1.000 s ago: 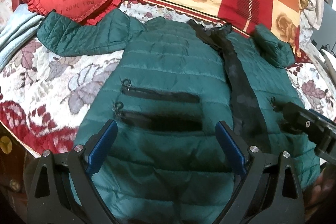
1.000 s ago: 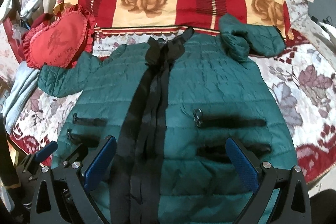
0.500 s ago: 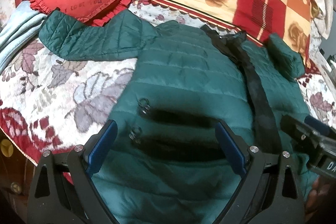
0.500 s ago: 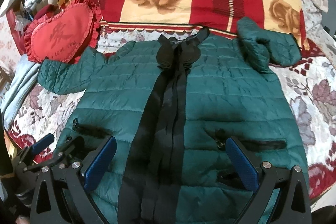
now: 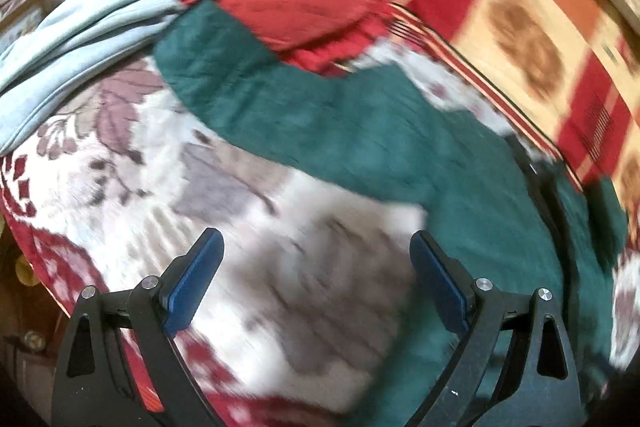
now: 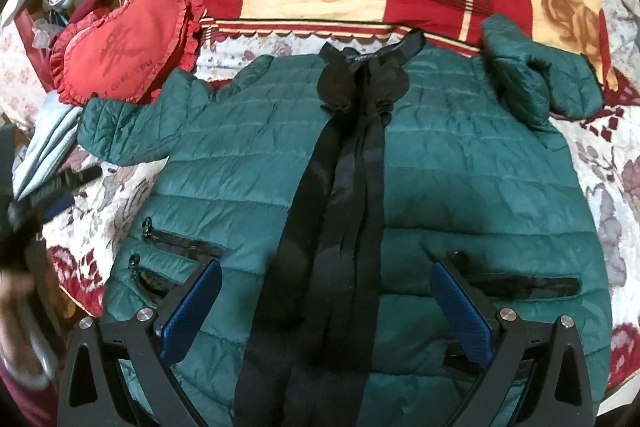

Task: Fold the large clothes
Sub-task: 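Reach the left tool to the jacket sleeve cuff and grasp it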

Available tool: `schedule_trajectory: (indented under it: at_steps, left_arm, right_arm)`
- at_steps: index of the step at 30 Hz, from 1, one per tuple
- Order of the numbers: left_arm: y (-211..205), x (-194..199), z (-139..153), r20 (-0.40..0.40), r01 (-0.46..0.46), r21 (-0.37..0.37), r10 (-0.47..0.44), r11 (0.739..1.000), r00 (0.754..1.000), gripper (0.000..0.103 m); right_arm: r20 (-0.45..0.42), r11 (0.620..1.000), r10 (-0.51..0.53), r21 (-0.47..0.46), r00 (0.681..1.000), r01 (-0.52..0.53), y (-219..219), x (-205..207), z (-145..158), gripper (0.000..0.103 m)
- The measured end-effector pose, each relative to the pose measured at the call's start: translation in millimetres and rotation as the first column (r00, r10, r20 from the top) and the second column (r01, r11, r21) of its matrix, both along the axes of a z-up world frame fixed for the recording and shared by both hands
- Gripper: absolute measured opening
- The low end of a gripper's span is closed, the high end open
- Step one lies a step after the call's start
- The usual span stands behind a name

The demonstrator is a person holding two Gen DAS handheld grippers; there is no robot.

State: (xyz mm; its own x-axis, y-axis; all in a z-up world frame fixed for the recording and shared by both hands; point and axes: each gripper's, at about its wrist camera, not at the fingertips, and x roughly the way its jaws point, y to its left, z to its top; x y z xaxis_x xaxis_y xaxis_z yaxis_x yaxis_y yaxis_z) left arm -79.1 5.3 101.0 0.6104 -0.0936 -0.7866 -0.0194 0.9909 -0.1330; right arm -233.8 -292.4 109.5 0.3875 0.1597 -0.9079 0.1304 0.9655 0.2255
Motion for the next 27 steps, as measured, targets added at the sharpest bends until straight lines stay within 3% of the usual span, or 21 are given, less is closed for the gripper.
schedule_trajectory:
  at_steps: [5,14,22,27]
  left_arm:
    - [48,51,-2,0.014,-0.139,0.018,0.139,0.99,0.99,0.094]
    - [105,134,-23,0.075,-0.341,0.144,0.334,0.929,0.94,0.094]
    - [121,183,-46,0.062,-0.379,0.189,0.374,0.906,0.925,0.094]
    - [117,199,-50,0.074,-0.34,0.176,0.332,0.924,0.94,0.094]
  right_arm:
    - [-0.02,1.0,0.02,0.02,1.0,-0.02,4,5,-5,0.103]
    - [-0.066,0.999,0.021,0.041,0.998,-0.018,-1,10,-18,0.103]
    - [-0.078,0.994,-0.046,0.097,0.996,0.054,-15,15,-22,0.103]
    - [-0.08,0.997,-0.027,0.071,0.996,0.032,-10,21,-27,0.103]
